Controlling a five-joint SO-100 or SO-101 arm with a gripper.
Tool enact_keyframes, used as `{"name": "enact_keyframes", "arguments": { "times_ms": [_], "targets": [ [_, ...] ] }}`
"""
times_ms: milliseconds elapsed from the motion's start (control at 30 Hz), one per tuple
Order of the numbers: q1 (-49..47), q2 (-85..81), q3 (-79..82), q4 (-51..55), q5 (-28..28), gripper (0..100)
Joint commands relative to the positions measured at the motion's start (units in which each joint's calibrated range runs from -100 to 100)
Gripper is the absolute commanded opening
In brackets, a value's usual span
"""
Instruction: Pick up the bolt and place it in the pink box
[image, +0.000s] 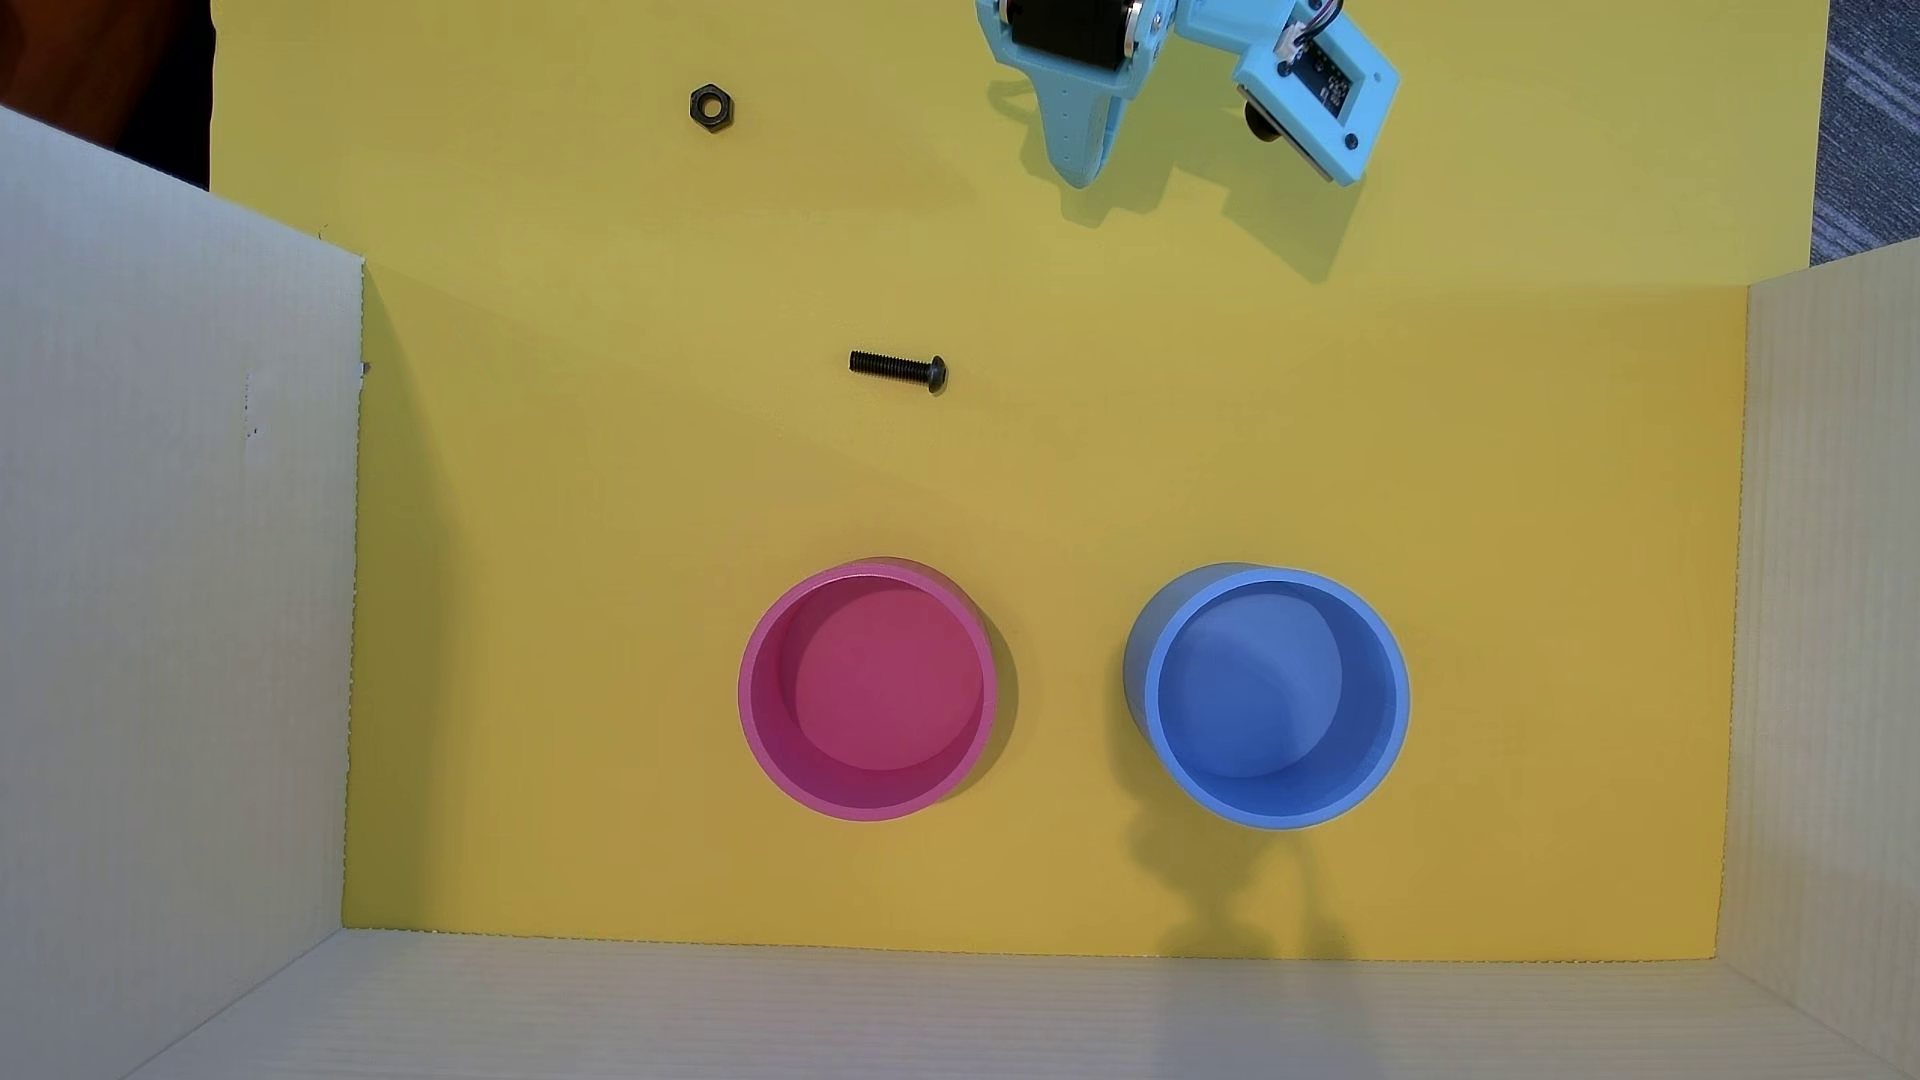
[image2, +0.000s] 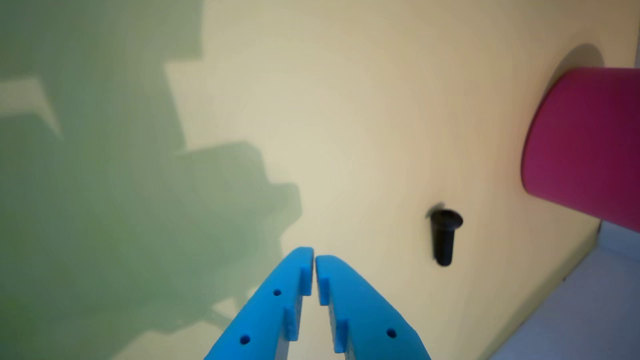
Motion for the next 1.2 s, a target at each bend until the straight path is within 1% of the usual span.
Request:
{"name": "enact_keyframes", "arguments": {
  "times_ms": [0, 633, 700, 833, 933, 1067, 1167],
  "targets": [
    [5.02, 0.16, -0.21, 0.2, 2.42, 1],
    [5.17, 0.16, -0.03, 0.2, 2.42, 1],
    [7.01, 0.16, -0.03, 0.03, 2.37, 1],
    [13.93, 0.16, -1.11, 0.2, 2.79, 1],
    [17.53, 0.92, -4.19, 0.29, 3.0, 1],
    [19.01, 1.0, -10.34, 0.46, 5.71, 1],
    [18.93, 1.0, -14.14, 0.46, 5.91, 2]
  ]
}}
